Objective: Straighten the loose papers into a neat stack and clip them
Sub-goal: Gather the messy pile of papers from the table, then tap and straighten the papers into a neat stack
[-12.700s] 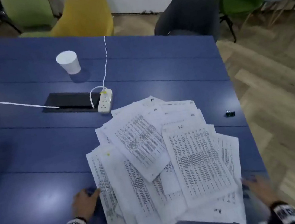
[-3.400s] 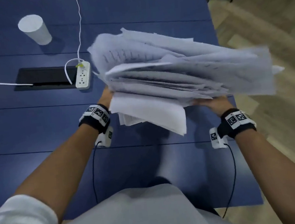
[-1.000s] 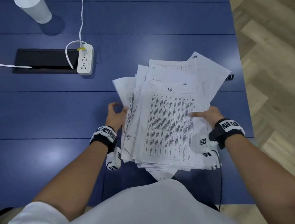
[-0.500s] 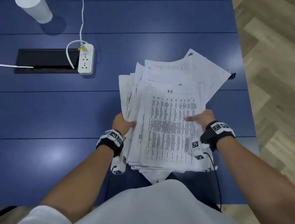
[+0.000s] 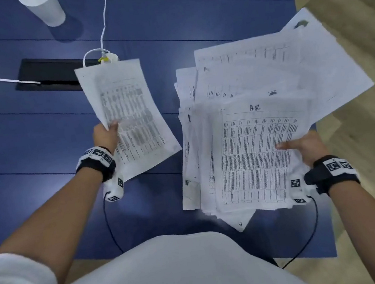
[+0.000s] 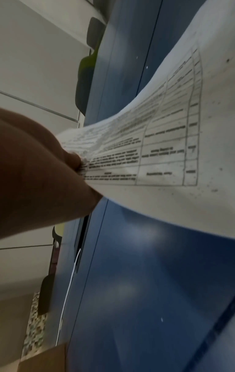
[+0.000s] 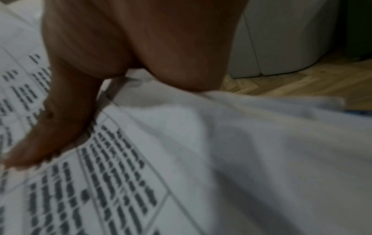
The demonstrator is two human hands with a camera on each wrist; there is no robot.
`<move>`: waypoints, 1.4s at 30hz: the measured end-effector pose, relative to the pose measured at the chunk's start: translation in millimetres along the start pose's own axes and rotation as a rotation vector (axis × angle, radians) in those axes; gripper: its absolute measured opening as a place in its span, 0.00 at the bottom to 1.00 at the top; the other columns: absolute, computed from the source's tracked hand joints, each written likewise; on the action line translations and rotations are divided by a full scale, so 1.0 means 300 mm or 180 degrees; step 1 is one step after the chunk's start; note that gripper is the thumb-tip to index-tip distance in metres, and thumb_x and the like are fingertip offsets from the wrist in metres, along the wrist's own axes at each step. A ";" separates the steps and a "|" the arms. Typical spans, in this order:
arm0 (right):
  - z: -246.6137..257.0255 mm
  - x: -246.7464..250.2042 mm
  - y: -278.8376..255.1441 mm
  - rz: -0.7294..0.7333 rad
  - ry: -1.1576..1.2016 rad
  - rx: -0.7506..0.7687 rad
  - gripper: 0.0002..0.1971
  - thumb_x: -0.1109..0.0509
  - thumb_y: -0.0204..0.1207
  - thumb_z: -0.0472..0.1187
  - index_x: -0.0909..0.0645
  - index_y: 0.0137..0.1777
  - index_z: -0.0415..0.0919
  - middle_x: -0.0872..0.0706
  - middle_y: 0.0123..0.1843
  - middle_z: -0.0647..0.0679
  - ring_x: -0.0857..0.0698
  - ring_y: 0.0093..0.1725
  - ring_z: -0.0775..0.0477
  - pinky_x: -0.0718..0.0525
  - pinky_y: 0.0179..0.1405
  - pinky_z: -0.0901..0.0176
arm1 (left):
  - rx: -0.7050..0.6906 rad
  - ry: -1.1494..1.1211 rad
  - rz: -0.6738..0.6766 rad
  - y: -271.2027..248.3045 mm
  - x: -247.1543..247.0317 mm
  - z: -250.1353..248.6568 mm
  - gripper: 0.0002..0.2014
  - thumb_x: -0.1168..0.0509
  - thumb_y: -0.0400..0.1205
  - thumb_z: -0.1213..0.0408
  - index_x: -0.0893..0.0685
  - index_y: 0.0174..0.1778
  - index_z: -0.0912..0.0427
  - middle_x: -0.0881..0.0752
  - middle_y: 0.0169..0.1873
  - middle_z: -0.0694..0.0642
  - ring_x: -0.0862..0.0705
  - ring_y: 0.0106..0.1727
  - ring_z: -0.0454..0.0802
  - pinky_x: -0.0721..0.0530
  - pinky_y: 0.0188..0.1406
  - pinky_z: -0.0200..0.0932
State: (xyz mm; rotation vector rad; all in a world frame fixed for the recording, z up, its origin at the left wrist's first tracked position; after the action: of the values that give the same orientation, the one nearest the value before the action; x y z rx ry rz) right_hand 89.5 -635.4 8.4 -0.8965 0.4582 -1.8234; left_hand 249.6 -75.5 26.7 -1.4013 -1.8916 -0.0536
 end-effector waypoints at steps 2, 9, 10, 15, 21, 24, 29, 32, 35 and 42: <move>0.053 -0.014 -0.002 0.0127 0.0187 0.0101 0.37 0.12 0.53 0.35 0.25 0.61 0.24 0.13 0.52 0.46 0.14 0.51 0.57 0.21 0.44 0.70 | -0.0020 -0.0186 0.0247 -0.007 -0.061 -0.023 0.11 0.38 0.85 0.58 0.23 0.53 0.63 0.20 0.43 0.61 0.19 0.45 0.55 0.24 0.41 0.45; 0.148 -0.192 0.057 0.0423 0.0039 -0.0063 0.21 0.16 0.62 0.32 0.23 0.50 0.31 0.17 0.50 0.44 0.17 0.55 0.51 0.19 0.56 0.63 | 0.0789 -0.0884 0.2013 -0.194 -0.480 -0.007 0.23 0.37 0.84 0.50 0.19 0.66 0.64 0.11 0.55 0.61 0.13 0.57 0.61 0.14 0.56 0.56; 0.143 -0.223 0.079 0.0398 -0.0122 -0.0108 0.17 0.17 0.64 0.31 0.22 0.46 0.32 0.18 0.43 0.45 0.16 0.45 0.55 0.18 0.45 0.69 | 0.0967 -0.0991 0.2255 -0.233 -0.523 0.001 0.27 0.40 0.83 0.44 0.19 0.68 0.62 0.12 0.57 0.60 0.14 0.59 0.60 0.15 0.60 0.58; 0.069 -0.307 0.116 0.0170 -0.0418 -0.0309 0.58 0.11 0.51 0.50 0.36 0.77 0.24 0.23 0.72 0.29 0.22 0.67 0.39 0.21 0.64 0.47 | 0.1087 -0.1248 0.2586 -0.333 -0.560 -0.017 0.33 0.53 0.84 0.36 0.24 0.73 0.57 0.21 0.69 0.52 0.22 0.70 0.53 0.25 0.69 0.50; 0.029 -0.294 0.134 -0.0327 -0.0440 -0.0398 0.44 0.16 0.64 0.40 0.34 0.74 0.21 0.26 0.75 0.30 0.25 0.73 0.35 0.23 0.63 0.49 | -0.0040 0.0661 0.1617 -0.287 -0.433 0.102 0.32 0.27 0.74 0.65 0.33 0.72 0.63 0.22 0.66 0.58 0.21 0.64 0.57 0.22 0.64 0.50; 0.044 -0.302 0.117 -0.0416 -0.0459 -0.0365 0.46 0.16 0.64 0.40 0.37 0.76 0.21 0.28 0.76 0.31 0.25 0.73 0.37 0.22 0.64 0.51 | 0.0028 0.0907 0.1323 -0.365 -0.384 0.231 0.34 0.27 0.71 0.66 0.34 0.70 0.65 0.25 0.66 0.62 0.23 0.65 0.60 0.22 0.65 0.55; 0.048 -0.326 0.121 -0.0398 -0.0395 -0.0389 0.54 0.14 0.61 0.43 0.42 0.80 0.23 0.27 0.76 0.31 0.24 0.72 0.37 0.21 0.66 0.44 | 0.0735 0.0751 0.1329 -0.502 -0.344 0.398 0.24 0.31 0.78 0.62 0.37 0.62 0.65 0.23 0.54 0.58 0.21 0.51 0.55 0.20 0.46 0.44; 0.034 -0.345 0.127 -0.0320 -0.0536 -0.0525 0.54 0.14 0.61 0.47 0.41 0.79 0.23 0.25 0.74 0.32 0.23 0.71 0.37 0.21 0.66 0.41 | 0.1240 0.0308 0.1525 -0.588 -0.367 0.491 0.22 0.30 0.73 0.62 0.24 0.58 0.70 0.14 0.49 0.61 0.13 0.42 0.57 0.09 0.38 0.53; 0.017 -0.357 0.122 -0.0297 -0.0604 -0.0513 0.61 0.12 0.53 0.53 0.40 0.79 0.23 0.26 0.75 0.33 0.25 0.73 0.36 0.22 0.66 0.35 | 0.1289 0.0047 0.1696 -0.673 -0.407 0.514 0.13 0.27 0.70 0.68 0.14 0.47 0.72 0.10 0.39 0.65 0.10 0.40 0.59 0.10 0.42 0.61; 0.159 -0.370 0.022 -0.1071 -0.2513 0.0551 0.58 0.20 0.68 0.51 0.61 0.85 0.46 0.50 0.85 0.36 0.43 0.82 0.33 0.41 0.76 0.31 | 0.1386 -0.0817 0.1483 -0.750 -0.450 0.510 0.08 0.27 0.72 0.81 0.17 0.44 0.69 0.13 0.39 0.59 0.14 0.40 0.53 0.10 0.32 0.45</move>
State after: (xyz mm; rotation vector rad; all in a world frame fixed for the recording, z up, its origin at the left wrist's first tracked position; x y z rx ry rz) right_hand 153.1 -533.5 -5.9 -1.5262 -0.3604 -1.5923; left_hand -7.2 -203.0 -73.2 -1.5448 -1.5906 0.7508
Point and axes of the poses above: each hand's wrist, its own y-axis towards the middle knuckle, its own x-axis out of the back of the hand, z = x × y, the point moved 10 cm from there along y, towards the middle knuckle
